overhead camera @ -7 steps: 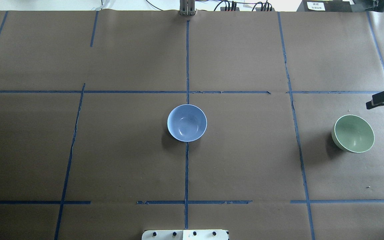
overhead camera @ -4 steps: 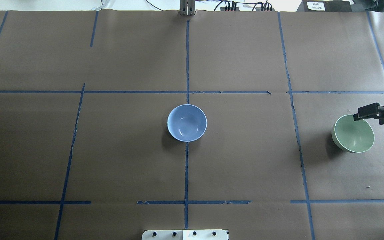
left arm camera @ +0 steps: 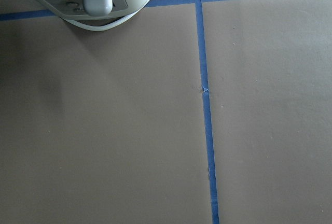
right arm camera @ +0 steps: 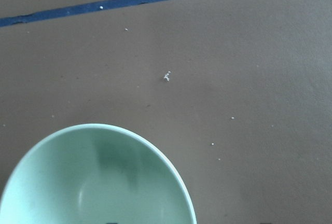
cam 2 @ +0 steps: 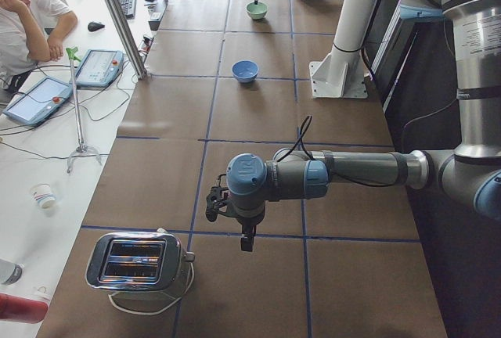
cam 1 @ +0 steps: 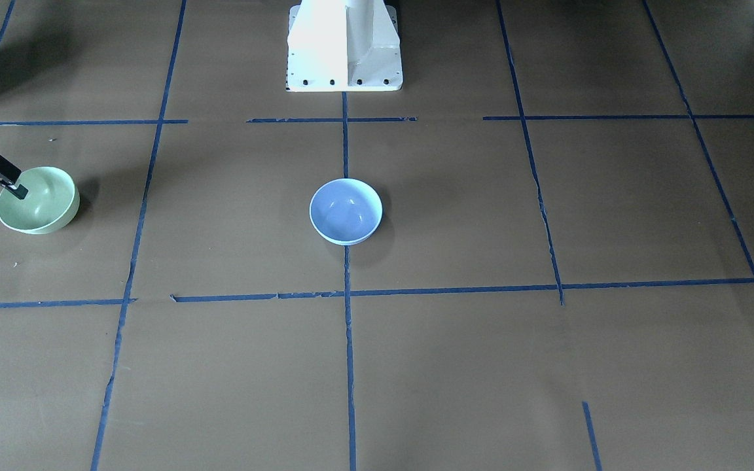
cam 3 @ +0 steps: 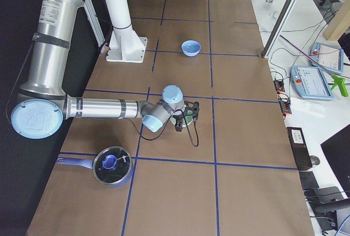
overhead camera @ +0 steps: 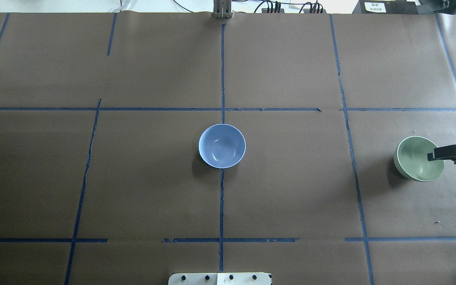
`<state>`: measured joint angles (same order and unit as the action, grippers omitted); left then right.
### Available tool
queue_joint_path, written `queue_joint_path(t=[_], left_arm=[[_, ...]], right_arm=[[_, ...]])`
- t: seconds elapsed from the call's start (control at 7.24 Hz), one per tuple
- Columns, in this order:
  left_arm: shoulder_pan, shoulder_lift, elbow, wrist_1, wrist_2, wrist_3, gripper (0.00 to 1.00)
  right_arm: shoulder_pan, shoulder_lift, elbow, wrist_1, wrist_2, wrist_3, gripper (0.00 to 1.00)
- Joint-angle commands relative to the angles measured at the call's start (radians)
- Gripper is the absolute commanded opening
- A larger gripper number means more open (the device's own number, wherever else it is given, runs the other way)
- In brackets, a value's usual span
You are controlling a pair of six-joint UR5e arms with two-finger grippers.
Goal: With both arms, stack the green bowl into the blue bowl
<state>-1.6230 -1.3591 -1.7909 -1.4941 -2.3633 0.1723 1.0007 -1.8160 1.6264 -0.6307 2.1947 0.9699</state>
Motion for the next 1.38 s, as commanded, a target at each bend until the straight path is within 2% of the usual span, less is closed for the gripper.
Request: queue_joint_path(t=[0.0, 0.28, 0.41, 0.69, 0.83, 0.97, 1.11, 1.24], left_arm=[[-0.001, 0.0, -0.001, -0.002, 0.001, 0.0, 1.0], [0.0, 0.0, -0.001, -0.002, 0.001, 0.001, 1.0], [0.0, 0.0, -0.001, -0.002, 0.001, 0.001, 1.0], [0.0, 0.0, -0.002, -0.002, -0.001, 0.0, 1.0], [0.0, 0.0, -0.004, -0.002, -0.001, 0.0, 1.0], [0.0, -0.001, -0.004, -0.002, -0.001, 0.0, 1.0], [0.0, 0.0, -0.005, -0.002, -0.001, 0.0, 1.0], [0.0, -0.001, -0.005, 0.0, -0.001, -0.004, 1.0]], right_arm=[[-0.005, 0.013, -0.037, 0.009, 0.006, -0.014, 0.54], [-0.005, 0.035, -0.036, 0.009, 0.005, -0.011, 0.11], [-0.005, 0.035, -0.031, 0.009, 0.007, -0.01, 0.01], [-0.004, 0.037, 0.001, -0.001, 0.026, 0.012, 0.0], [-0.004, 0.043, 0.054, -0.038, 0.067, 0.074, 0.0], [-0.001, 0.09, 0.157, -0.179, 0.079, 0.131, 0.0], [-0.002, 0.215, 0.25, -0.422, 0.073, 0.169, 0.0], [-0.037, 0.368, 0.28, -0.604, 0.062, 0.222, 0.0]])
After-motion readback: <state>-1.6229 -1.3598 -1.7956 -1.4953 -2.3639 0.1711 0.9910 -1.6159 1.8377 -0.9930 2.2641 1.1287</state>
